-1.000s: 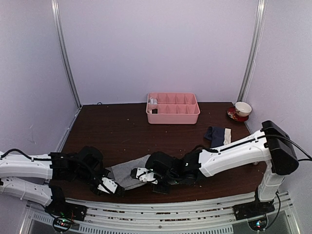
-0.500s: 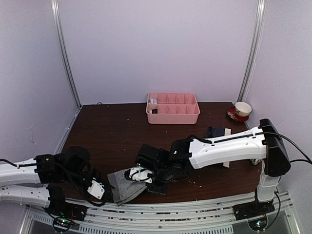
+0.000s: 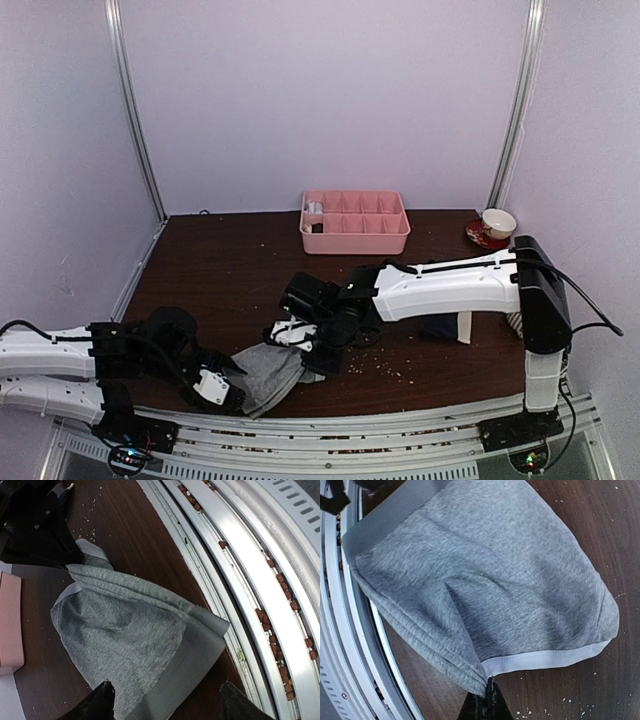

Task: Roll the underwear
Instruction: Adjust the underwear at the center of the board.

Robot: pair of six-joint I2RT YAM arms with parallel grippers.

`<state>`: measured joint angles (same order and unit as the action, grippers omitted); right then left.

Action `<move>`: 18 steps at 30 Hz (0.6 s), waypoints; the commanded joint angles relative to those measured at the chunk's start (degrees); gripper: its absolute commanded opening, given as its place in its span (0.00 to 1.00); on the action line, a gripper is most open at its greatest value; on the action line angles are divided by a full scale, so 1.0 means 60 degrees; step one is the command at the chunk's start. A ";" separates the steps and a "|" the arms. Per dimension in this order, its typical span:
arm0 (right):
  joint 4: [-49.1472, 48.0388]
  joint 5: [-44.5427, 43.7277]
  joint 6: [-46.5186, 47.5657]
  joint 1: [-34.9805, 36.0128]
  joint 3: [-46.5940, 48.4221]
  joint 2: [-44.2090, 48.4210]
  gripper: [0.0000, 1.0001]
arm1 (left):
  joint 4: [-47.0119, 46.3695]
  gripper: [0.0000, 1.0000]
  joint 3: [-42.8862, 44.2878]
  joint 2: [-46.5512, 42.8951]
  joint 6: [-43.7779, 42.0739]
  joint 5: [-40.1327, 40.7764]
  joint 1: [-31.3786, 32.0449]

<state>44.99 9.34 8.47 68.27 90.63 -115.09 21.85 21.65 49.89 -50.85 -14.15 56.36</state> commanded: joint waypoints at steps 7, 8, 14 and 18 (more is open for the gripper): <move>-0.1031 0.0056 -0.1017 -0.0898 -0.0972 0.0006 0.00 | -0.1437 0.86 -0.0266 0.0059 0.0705 0.0088 0.1153; -0.1126 0.0032 -0.1071 -0.0937 -0.1037 -0.0006 0.00 | -0.1685 0.86 -0.0255 0.0216 0.0757 0.0222 0.1343; -0.1504 -0.0158 -0.1216 -0.1077 -0.1480 0.0077 0.00 | -0.2941 0.68 -0.0251 0.1781 0.0728 0.1680 0.1655; -0.1709 -0.0343 -0.1314 -0.1234 -0.2036 0.0423 0.00 | -0.3053 0.48 -0.0384 0.2303 0.0495 0.2039 0.1645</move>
<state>36.56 9.41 2.07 61.73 81.36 -115.07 8.27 20.84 62.11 -47.16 -6.33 66.11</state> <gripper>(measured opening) 0.019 0.529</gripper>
